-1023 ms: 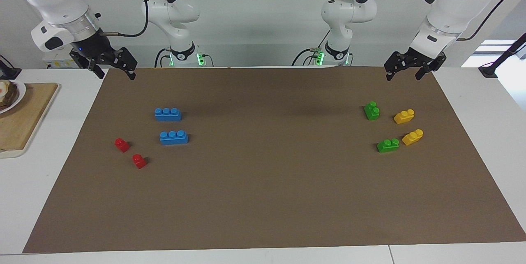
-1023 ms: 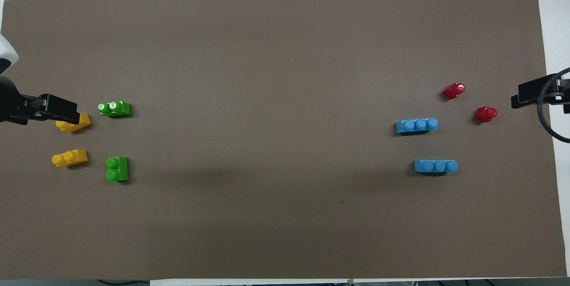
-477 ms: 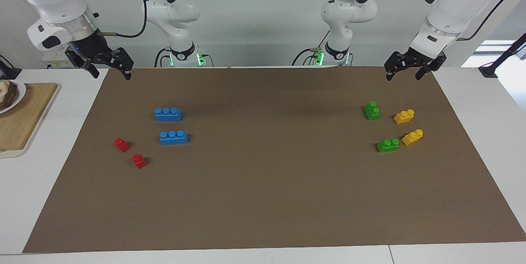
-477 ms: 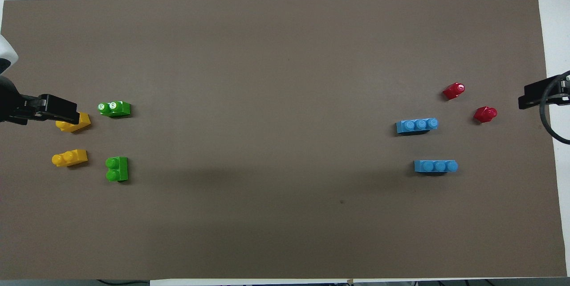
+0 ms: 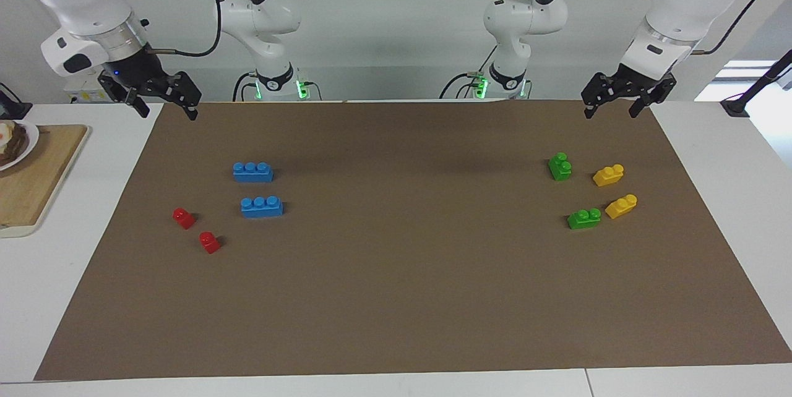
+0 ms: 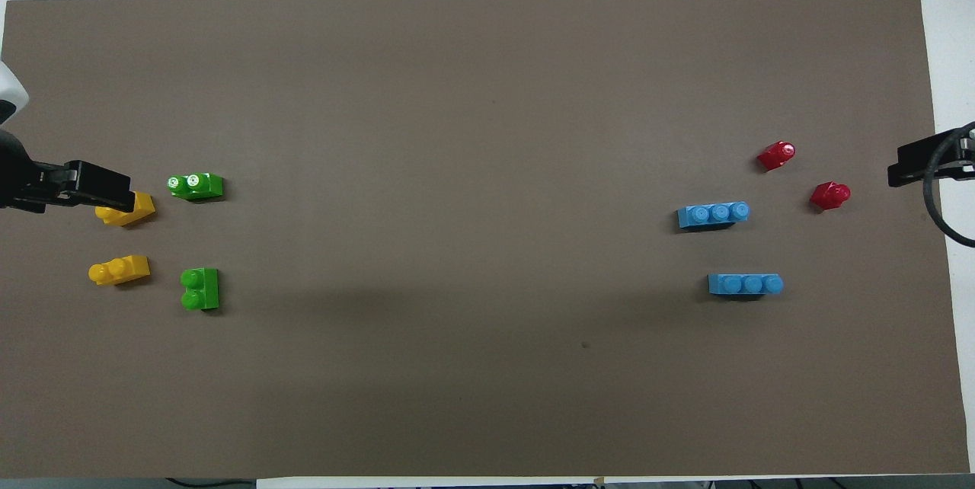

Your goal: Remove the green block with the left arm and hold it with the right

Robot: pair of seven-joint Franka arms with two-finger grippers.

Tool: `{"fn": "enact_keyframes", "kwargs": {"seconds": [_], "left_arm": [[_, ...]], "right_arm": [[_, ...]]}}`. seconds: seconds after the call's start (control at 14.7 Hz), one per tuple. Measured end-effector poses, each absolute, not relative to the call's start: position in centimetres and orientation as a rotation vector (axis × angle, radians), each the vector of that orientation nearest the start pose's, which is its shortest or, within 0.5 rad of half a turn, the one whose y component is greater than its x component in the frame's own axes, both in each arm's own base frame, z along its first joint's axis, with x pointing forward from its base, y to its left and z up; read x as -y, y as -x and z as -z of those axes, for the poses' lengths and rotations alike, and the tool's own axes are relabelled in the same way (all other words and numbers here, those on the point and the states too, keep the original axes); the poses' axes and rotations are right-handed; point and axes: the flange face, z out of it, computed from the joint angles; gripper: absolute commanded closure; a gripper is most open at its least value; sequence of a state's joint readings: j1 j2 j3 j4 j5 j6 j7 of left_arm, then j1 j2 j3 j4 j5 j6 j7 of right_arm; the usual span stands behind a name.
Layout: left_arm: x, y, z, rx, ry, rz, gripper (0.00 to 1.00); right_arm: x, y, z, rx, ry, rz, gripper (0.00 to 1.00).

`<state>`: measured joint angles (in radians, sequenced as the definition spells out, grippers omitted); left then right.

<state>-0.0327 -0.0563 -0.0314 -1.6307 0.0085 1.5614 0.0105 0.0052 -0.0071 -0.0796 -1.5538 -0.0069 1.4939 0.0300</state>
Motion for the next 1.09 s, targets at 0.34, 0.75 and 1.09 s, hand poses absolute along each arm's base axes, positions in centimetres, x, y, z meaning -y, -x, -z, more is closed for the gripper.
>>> {"fn": "enact_keyframes", "kwargs": {"seconds": [0.34,0.75,1.09], "left_arm": [[3.24,-53.84,-62.99,-0.112,3.130,0.042,0.00],[3.22,-53.84,-62.97,-0.111,3.130,0.041,0.00],[3.22,-53.84,-62.97,-0.111,3.130,0.041,0.00]], "right_arm": [[3.98,-54.28,-62.98,-0.160,3.142,-0.084,0.00],[3.95,-54.28,-62.97,-0.159,3.142,-0.085,0.00],[4.14,-54.26,-62.89,-0.165,3.141,-0.088,0.00]]}}
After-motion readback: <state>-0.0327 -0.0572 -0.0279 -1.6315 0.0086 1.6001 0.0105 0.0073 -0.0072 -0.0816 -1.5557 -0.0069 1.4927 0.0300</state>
